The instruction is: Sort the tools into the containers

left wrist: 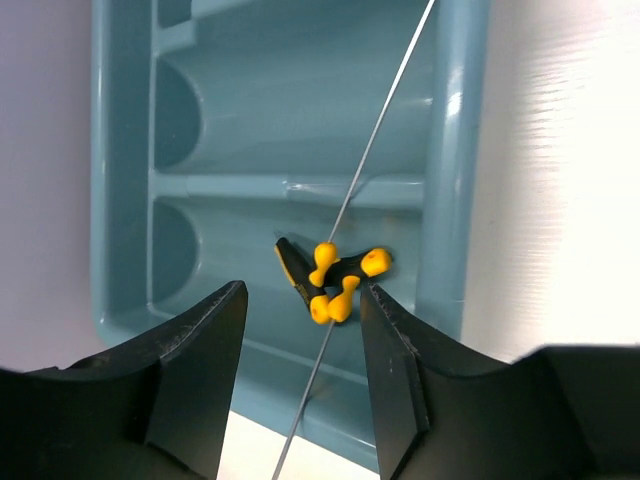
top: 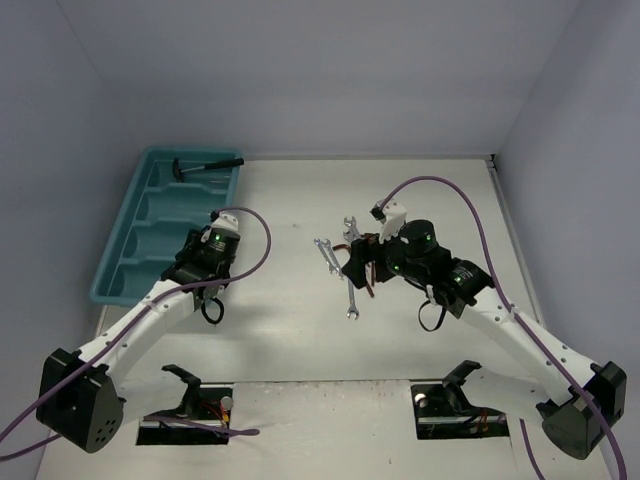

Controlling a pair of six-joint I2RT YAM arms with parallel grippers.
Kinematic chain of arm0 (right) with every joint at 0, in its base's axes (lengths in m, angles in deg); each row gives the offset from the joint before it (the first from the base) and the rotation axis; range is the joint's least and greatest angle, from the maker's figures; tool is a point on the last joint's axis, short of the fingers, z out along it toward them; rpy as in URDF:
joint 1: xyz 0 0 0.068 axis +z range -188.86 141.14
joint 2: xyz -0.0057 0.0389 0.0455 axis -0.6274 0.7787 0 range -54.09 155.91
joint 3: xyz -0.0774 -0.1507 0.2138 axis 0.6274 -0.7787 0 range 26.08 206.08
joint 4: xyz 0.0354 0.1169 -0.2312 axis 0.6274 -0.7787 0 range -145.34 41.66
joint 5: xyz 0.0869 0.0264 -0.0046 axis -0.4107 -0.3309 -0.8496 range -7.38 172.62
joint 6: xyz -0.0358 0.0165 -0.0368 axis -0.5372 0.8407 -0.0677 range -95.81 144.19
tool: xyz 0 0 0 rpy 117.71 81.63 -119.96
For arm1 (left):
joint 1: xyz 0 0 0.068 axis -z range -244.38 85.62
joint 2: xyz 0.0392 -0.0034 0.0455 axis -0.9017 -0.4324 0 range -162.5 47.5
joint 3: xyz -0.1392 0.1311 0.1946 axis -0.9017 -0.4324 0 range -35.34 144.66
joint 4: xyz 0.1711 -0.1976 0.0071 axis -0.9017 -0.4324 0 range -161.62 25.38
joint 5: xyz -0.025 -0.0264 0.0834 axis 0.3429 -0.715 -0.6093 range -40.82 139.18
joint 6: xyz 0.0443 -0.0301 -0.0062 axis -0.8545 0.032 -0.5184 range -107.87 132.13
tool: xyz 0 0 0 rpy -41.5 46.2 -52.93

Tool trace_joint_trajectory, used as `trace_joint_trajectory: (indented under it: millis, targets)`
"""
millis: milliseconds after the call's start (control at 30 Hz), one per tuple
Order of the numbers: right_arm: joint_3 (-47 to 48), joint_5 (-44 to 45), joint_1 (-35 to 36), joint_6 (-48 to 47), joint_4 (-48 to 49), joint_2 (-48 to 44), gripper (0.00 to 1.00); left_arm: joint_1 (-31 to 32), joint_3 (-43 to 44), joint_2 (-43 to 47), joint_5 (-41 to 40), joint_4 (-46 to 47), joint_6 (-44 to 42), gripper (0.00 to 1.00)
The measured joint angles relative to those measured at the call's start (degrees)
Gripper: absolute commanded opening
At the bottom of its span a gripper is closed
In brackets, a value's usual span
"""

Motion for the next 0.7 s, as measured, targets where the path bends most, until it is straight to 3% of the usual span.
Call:
trace_joint_trajectory:
  millis: [300,500,700]
  targets:
    - [1.0,-0.9,0.0,-0.1,0.0,1.3,0.92,-4.3,10.1,-1.4,5.1,-3.3,6.5,0.54]
    - [4.3,-1.6,0.0,-0.8,0.0,6.1,0.91,-7.6,20.7,-12.9,13.9,-3.1,11.2,0.56]
    - [6.2,-2.0,0.0,-1.4,0.0,8.3,0.91,-9.0,28.1,-25.3,23.8,-1.8,10.3,0.56]
